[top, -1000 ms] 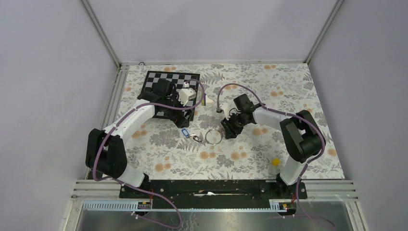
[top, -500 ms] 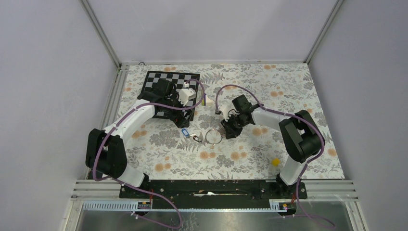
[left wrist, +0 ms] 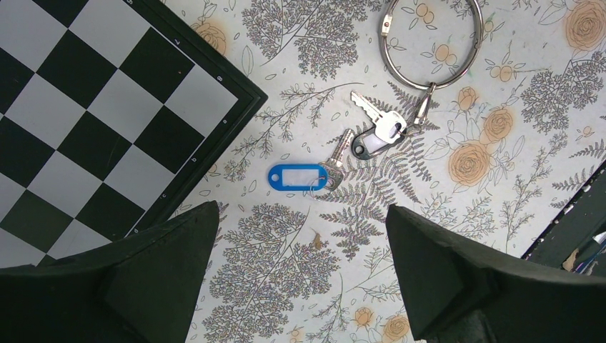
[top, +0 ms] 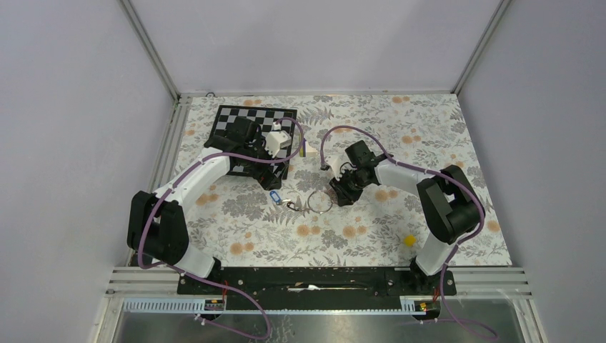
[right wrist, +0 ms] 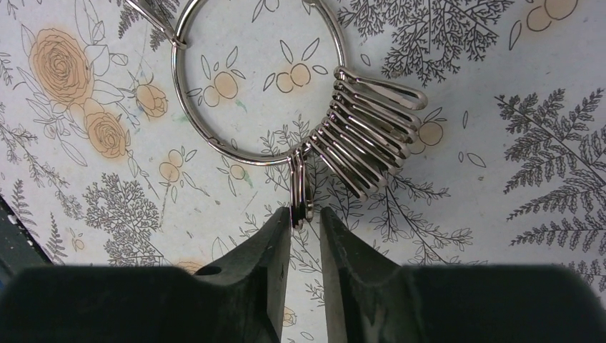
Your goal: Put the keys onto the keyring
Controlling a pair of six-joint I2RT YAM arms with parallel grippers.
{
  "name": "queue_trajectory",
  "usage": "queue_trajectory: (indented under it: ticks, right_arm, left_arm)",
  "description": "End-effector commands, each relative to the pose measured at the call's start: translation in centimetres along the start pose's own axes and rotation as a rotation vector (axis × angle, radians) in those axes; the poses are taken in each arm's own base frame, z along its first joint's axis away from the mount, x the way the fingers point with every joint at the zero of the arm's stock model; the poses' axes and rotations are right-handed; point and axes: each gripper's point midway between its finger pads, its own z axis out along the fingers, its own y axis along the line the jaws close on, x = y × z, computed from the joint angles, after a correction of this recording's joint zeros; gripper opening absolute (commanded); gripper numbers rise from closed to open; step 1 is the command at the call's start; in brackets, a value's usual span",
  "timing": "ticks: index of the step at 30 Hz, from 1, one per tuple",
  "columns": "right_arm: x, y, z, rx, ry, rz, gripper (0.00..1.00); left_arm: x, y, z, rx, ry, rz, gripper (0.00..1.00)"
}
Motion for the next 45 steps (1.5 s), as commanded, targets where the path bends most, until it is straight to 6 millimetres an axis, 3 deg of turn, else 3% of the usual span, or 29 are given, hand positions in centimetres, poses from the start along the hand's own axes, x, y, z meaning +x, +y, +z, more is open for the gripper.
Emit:
queue_trajectory:
  ticks: [1, 9, 20, 24, 33, 37, 41, 45]
  right_arm:
    - [-0.9, -0.1, -1.2, 0.036, -0.011, -0.039, 0.31]
    - [-0.5, 0.0, -0.8, 0.023, 0.002, -0.024, 0.31]
    - [-0.9, 0.5, -0.9, -0.003, -0.01, -0.02, 0.13]
    - [-1.6, 0.9, -1.7, -0.015, -0.027, -0.031, 0.0]
    - [-2.7, 2.5, -3.5, -0.067, -0.041, -0.036, 0.0]
    - [-3.0, 2.5, -4.0, -0.059, -0.04, -0.029, 0.0]
    - [-3.3, 1.0, -4.1, 0.02, -0.019, 0.009, 0.0]
    - [-2.4, -0.5, -3.6, 0.089, 0.029, 0.037, 0.03]
  left_arm:
    - [-2.2, 0.1, -0.9, 0.004, -0.073, 0.04, 0.99]
    - [-2.1, 0.0, -0.9, 0.007, -0.073, 0.042, 0.99]
    - [-1.9, 0.0, -0.7, 0.007, -0.065, 0.039, 0.99]
    - [-2.1, 0.6, -0.7, -0.02, -0.061, 0.041, 0.99]
    - [-3.3, 2.5, -0.1, -0.084, -0.089, 0.048, 0.99]
    - [-4.3, 2.4, 0.2, -0.058, -0.11, 0.05, 0.99]
    - [-4.9, 2.2, 0.6, -0.026, -0.122, 0.049, 0.99]
    - [-4.9, 2.2, 1.0, -0.017, -0.117, 0.042, 0.99]
